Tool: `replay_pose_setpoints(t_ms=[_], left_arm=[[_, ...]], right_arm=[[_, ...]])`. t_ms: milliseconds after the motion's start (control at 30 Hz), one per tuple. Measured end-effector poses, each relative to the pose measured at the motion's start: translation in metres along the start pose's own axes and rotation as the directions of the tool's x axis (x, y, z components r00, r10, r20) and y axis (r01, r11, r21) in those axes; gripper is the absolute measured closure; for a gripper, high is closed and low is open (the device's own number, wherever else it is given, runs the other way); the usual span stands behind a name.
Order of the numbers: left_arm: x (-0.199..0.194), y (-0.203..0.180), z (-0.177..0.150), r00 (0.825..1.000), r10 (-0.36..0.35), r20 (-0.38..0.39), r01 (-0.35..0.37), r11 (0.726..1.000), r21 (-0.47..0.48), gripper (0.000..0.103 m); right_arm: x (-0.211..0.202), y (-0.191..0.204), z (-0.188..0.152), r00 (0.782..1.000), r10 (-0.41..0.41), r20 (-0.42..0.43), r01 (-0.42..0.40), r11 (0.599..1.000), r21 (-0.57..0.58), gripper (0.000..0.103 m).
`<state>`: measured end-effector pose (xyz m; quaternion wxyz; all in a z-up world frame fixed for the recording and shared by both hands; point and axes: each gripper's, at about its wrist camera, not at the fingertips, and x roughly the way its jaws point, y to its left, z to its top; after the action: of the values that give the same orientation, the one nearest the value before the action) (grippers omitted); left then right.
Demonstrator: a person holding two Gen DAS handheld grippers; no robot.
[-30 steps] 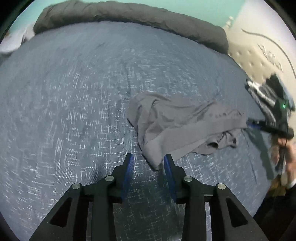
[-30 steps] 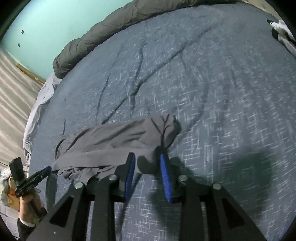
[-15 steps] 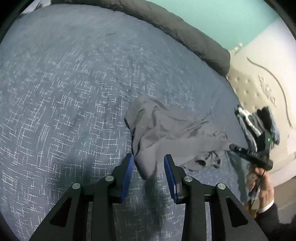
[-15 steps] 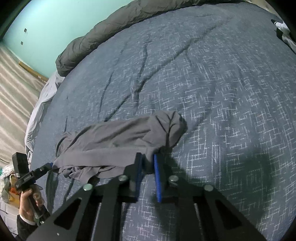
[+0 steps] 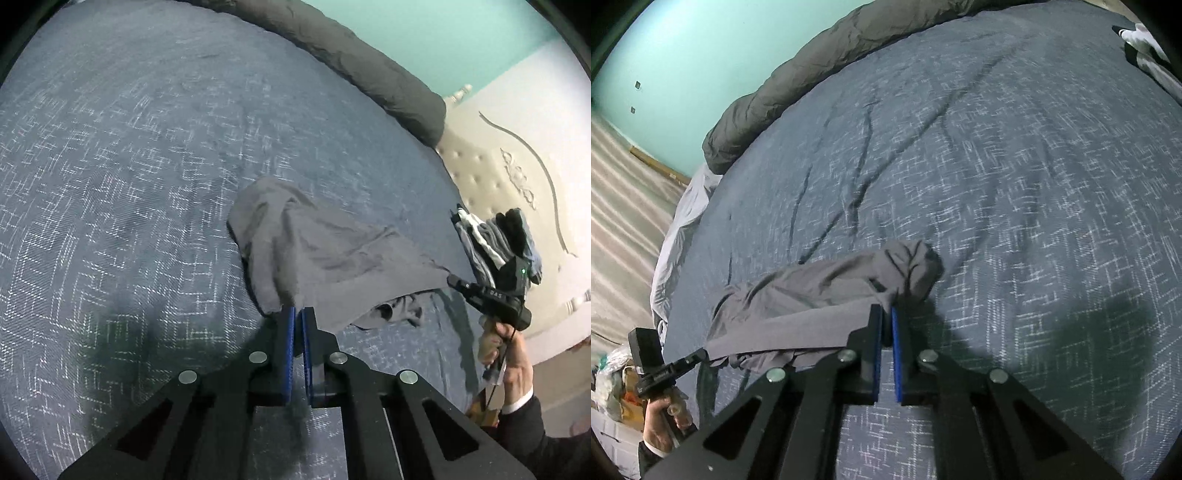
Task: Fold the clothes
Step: 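Open both tools and regrip the folded garment's edge with the right tool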
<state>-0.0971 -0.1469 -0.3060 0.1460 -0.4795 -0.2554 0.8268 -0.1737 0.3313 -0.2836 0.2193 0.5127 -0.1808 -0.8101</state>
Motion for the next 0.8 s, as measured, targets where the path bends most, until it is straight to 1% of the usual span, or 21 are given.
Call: replay_pose_setpoints(t_ms=[67, 167, 300, 333, 367, 400, 433, 467, 567, 733, 800], left_arm=[[-0.002, 0.000, -0.002, 1.000, 0.016, -0.012, -0.016, 1.000, 0.009, 0.099], [0.000, 0.004, -0.004, 0.999, 0.018, -0.035, -0.018, 1.000, -0.004, 0.098], [0.006, 0.009, -0.006, 0.998, 0.030, -0.061, -0.032, 0.999, -0.038, 0.093], [0.007, 0.009, -0.005, 0.998, 0.033, -0.061, -0.035, 0.999, -0.040, 0.090], [0.007, 0.008, -0.004, 0.998, 0.031, -0.056, -0.034, 0.999, -0.042, 0.080], [0.004, 0.009, -0.004, 0.999, 0.027, -0.047, -0.030, 0.998, -0.051, 0.074], [0.001, 0.011, -0.003, 0.999, 0.022, -0.037, -0.024, 0.998, -0.066, 0.063], [0.000, 0.014, -0.003, 0.999, 0.018, -0.032, -0.021, 0.997, -0.077, 0.059], [0.003, 0.017, -0.004, 0.999, 0.013, -0.042, -0.017, 0.995, -0.094, 0.059], [0.010, 0.009, -0.006, 0.998, 0.021, -0.062, -0.025, 0.998, -0.062, 0.060], [0.013, 0.006, -0.006, 0.997, 0.026, -0.072, -0.029, 0.999, -0.045, 0.078]], right_arm=[[0.002, 0.001, 0.000, 1.000, -0.003, -0.004, 0.003, 1.000, -0.001, 0.099], [0.004, 0.001, 0.000, 1.000, -0.004, -0.011, 0.004, 1.000, 0.002, 0.099], [0.005, 0.001, -0.001, 1.000, -0.013, -0.018, 0.013, 1.000, -0.006, 0.099], [0.005, 0.001, -0.001, 1.000, -0.013, -0.018, 0.013, 1.000, -0.006, 0.099], [0.006, 0.001, -0.001, 1.000, -0.015, -0.019, 0.015, 1.000, -0.006, 0.099], [0.007, 0.001, 0.000, 1.000, -0.016, -0.020, 0.016, 1.000, -0.005, 0.099], [0.007, 0.001, -0.001, 1.000, -0.017, -0.020, 0.017, 1.000, -0.006, 0.099], [0.007, 0.001, -0.002, 1.000, -0.018, -0.021, 0.017, 1.000, -0.007, 0.099], [0.007, 0.002, -0.003, 1.000, -0.020, -0.022, 0.020, 1.000, -0.008, 0.099], [0.009, 0.005, -0.002, 0.999, -0.024, -0.021, 0.024, 1.000, -0.014, 0.099], [0.008, 0.006, -0.002, 0.999, -0.024, -0.021, 0.023, 1.000, -0.016, 0.099]])
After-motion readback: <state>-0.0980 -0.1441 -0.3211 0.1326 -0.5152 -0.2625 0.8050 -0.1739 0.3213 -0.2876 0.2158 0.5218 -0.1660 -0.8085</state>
